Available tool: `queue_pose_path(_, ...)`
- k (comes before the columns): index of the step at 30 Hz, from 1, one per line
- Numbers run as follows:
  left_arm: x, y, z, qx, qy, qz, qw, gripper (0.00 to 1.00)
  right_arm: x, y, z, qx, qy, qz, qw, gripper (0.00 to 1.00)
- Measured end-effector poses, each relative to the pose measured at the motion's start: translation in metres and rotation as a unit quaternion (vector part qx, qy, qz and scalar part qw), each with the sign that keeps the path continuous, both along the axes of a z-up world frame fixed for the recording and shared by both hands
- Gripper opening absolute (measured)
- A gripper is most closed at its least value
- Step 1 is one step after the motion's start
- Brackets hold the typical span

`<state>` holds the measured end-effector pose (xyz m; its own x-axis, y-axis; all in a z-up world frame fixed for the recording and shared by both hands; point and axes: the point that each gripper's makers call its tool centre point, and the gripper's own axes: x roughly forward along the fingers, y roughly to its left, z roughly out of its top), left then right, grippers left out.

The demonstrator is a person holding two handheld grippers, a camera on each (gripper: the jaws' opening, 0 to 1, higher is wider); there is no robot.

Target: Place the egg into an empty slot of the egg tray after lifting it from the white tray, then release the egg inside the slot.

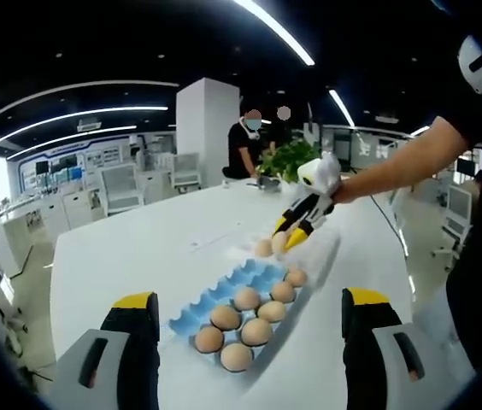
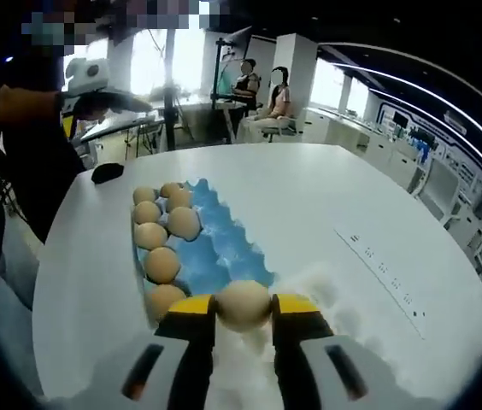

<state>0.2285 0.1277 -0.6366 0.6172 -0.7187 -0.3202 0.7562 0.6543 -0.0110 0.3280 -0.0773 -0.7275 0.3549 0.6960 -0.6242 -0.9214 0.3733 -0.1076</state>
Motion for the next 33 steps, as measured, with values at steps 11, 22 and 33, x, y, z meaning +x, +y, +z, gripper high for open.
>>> queue_pose_path(11, -0.003, 0.010, 0.002, 0.000, 0.000, 0.012, 0.9999, 0.91, -0.006, 0.049, -0.004, -0.005, -0.003, 0.049, 0.9988, 0.27)
queue_pose_path(22, -0.007, 0.022, 0.001, 0.002, 0.002, 0.025, 0.9997, 0.90, -0.008, 0.071, -0.020, -0.026, 0.001, 0.077, 0.9967, 0.27)
queue_pose_path(33, -0.008, 0.031, 0.001, 0.004, 0.005, 0.036, 0.9993, 0.90, -0.010, 0.081, -0.034, -0.057, 0.007, 0.105, 0.9929, 0.27)
